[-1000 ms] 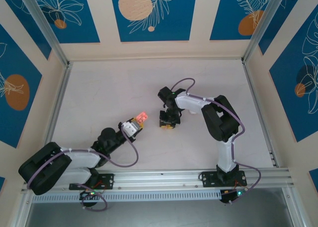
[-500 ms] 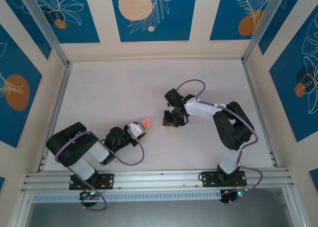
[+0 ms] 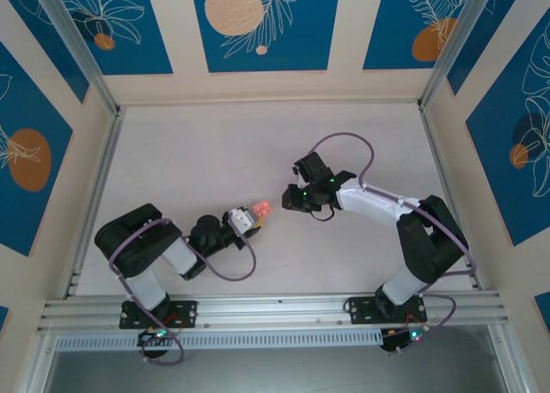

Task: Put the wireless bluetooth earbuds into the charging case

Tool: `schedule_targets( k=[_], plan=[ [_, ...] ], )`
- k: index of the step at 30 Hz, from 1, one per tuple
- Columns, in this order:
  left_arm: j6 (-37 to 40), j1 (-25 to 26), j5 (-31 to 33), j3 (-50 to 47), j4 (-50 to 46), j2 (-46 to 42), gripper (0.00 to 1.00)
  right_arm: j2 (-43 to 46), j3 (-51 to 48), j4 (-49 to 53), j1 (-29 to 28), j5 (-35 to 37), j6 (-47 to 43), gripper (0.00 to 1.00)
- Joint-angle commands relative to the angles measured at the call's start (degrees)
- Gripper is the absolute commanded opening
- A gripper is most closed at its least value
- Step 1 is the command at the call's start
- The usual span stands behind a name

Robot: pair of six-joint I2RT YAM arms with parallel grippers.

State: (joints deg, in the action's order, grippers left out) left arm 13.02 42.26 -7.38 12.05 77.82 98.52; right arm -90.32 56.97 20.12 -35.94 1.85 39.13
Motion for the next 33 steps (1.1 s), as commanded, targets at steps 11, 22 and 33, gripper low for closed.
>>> schedule_targets(
  k=[11, 22, 33],
  plan=[
    [-3.7, 1.3, -1.0, 3.2, 2.8, 1.5, 0.22, 4.1, -2.9, -8.6, -2.3, -0.3, 0.5, 0.24],
    [-4.6, 1.3, -0.6, 3.4, 2.8, 0.5, 0.21, 4.7, -4.0, -11.2, -3.4, -0.8, 1.7, 0.24],
    [-5.3, 1.3, -0.5, 4.5, 2.8, -0.8, 0.22, 3.6, -3.8, -11.8, -3.6, -0.7, 2.4, 0.24]
  ],
)
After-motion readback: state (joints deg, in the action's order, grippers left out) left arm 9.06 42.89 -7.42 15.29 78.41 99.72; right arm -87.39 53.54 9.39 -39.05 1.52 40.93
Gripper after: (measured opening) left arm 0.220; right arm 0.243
